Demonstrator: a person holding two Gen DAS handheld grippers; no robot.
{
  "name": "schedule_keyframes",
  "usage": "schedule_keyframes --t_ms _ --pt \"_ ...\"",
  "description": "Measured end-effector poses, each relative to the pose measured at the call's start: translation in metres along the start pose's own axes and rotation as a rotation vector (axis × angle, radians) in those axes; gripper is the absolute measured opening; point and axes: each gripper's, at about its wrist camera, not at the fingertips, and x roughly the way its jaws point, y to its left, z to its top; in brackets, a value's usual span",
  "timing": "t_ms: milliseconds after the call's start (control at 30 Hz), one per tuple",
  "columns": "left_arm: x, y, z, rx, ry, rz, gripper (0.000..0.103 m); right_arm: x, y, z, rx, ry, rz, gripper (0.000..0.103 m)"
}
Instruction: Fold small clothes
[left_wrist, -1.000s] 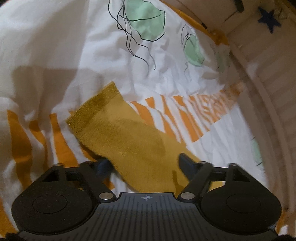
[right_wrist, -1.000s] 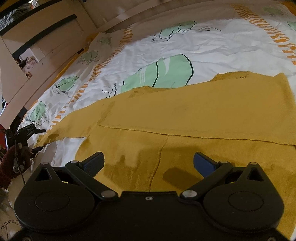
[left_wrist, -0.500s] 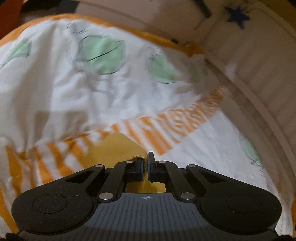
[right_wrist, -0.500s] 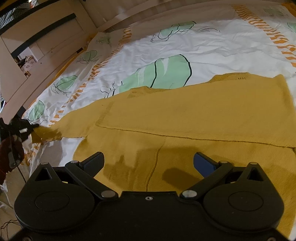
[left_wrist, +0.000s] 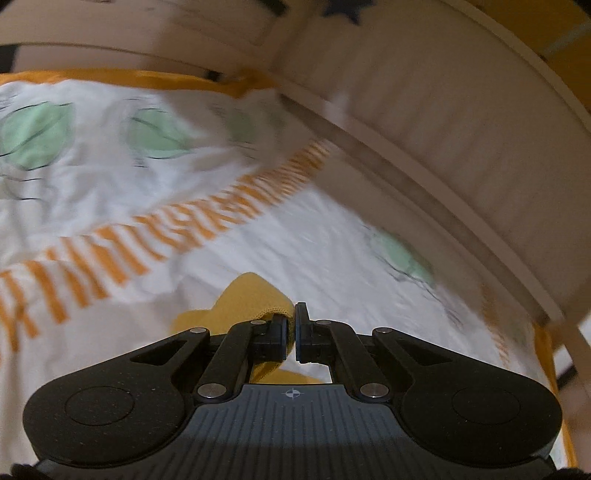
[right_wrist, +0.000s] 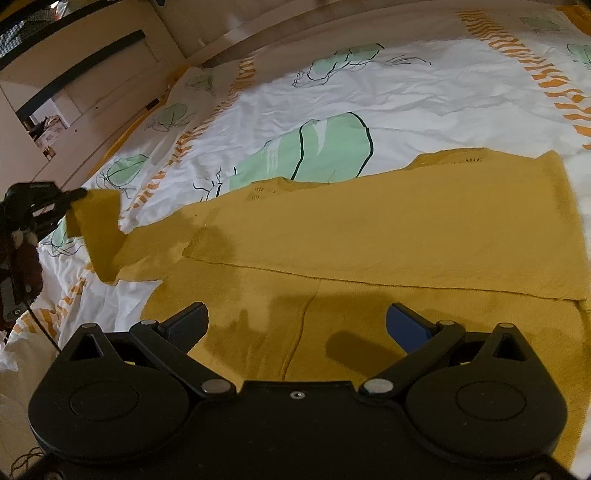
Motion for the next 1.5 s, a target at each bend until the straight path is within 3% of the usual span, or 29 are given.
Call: schedule_keyframes --t_ms 333,833,933,1000,1233,1300,1500 --pt "0.019 -0.081 -0.053 0.168 0.116 -0.167 0.003 -0.004 -0.007 0.006 0.026 -0.016 -0.019 0.103" --pt "0.041 -0.151 -0.137 0.362 0.303 -0.36 0.005 -0.009 -0.025 0.013 0.089 -0.031 -0.064 0.103" --pt "0.044 -0.158 -0.147 0.373 0.355 -0.41 0.012 -0.011 -0.029 0.015 0.099 -0.039 -0.075 0.103" --pt "0.045 -0.16 -0.151 0.369 0.376 -0.445 0.031 -0.012 -0.032 0.017 0.104 -0.044 -0.085 0.103" --pt "0.038 -0.17 -0.157 0.351 0.418 -0.616 0.051 -0.011 -0.038 0.017 0.122 -0.042 -0.108 0.103" --pt "0.035 -0.174 -0.159 0.345 0.417 -0.667 0.064 -0.01 -0.038 0.016 0.124 -0.038 -0.113 0.103" --pt "0.025 -0.185 -0.162 0.351 0.4 -0.723 0.069 -0.008 -0.043 0.014 0.132 -0.034 -0.146 0.103"
